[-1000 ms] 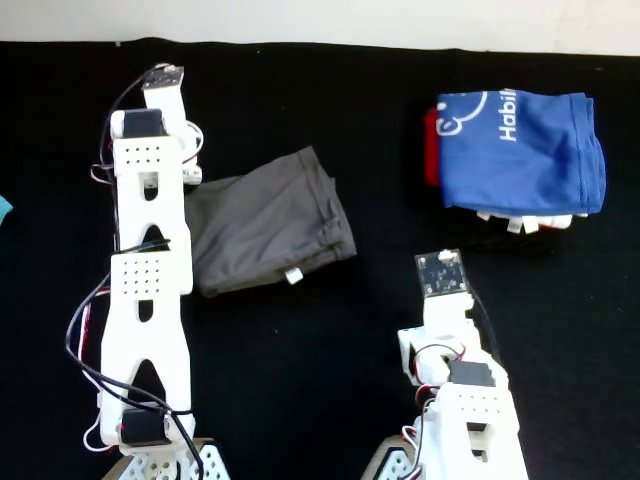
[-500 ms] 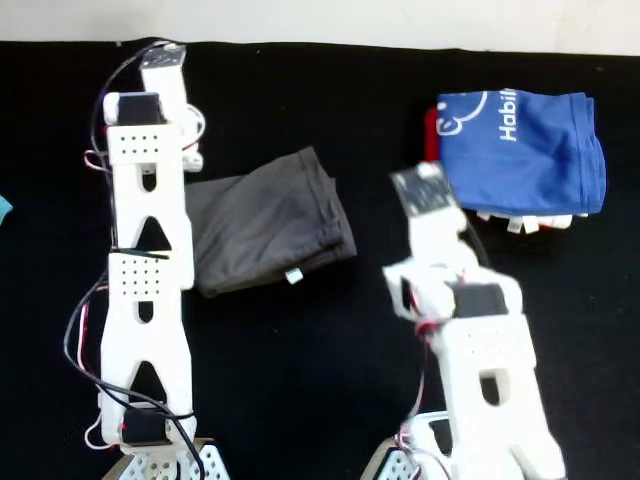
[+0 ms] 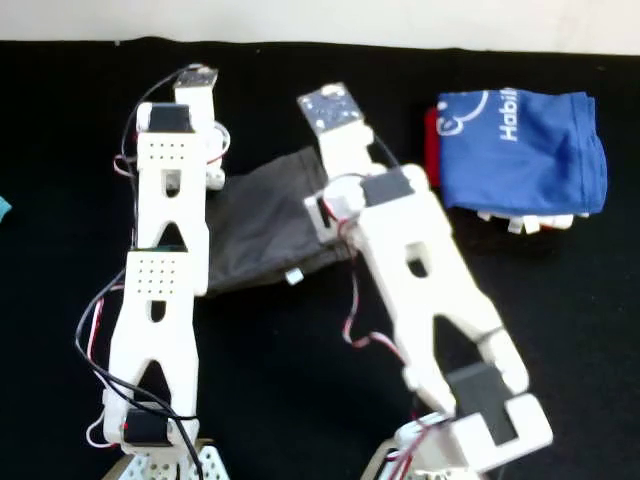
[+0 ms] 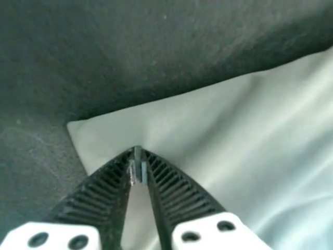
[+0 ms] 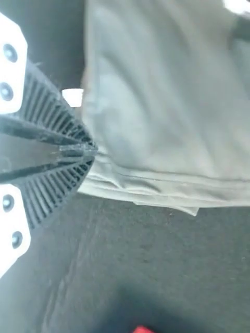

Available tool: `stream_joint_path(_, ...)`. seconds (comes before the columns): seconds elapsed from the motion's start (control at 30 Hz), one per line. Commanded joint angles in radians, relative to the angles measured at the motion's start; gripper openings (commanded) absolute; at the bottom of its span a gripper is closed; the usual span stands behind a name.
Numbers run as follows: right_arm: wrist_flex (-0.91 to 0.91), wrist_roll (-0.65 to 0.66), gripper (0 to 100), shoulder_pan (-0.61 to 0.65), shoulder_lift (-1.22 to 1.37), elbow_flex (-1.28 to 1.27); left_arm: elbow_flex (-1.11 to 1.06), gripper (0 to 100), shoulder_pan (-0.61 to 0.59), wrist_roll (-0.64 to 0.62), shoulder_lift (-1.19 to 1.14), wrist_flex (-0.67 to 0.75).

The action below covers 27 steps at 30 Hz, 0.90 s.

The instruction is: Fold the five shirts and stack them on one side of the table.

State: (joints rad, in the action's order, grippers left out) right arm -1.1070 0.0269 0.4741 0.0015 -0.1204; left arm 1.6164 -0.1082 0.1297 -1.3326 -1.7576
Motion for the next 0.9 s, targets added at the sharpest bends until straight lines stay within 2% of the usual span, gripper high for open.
stream_joint_path(0.0, 0.013, -0.055, 0.5, 0.035, 0.09, 0.122, 0.03, 1, 0.008, -0.009, -0.002, -0.006)
stream_joint_path(0.3, 0.016, -0.054, 0.5, 0.099, 0.246, 0.151, 0.03, 1, 0.007, -0.009, -0.012, -0.006)
stream_joint_path(0.77, -0.114, -0.052, 0.5, -0.028, 0.297, -0.015, 0.025, 1, -0.001, -0.009, -0.013, -0.005)
stream_joint_path(0.87, -0.108, -0.002, 0.5, -0.047, 0.295, -0.07, 0.024, 1, -0.007, -0.009, -0.013, -0.005)
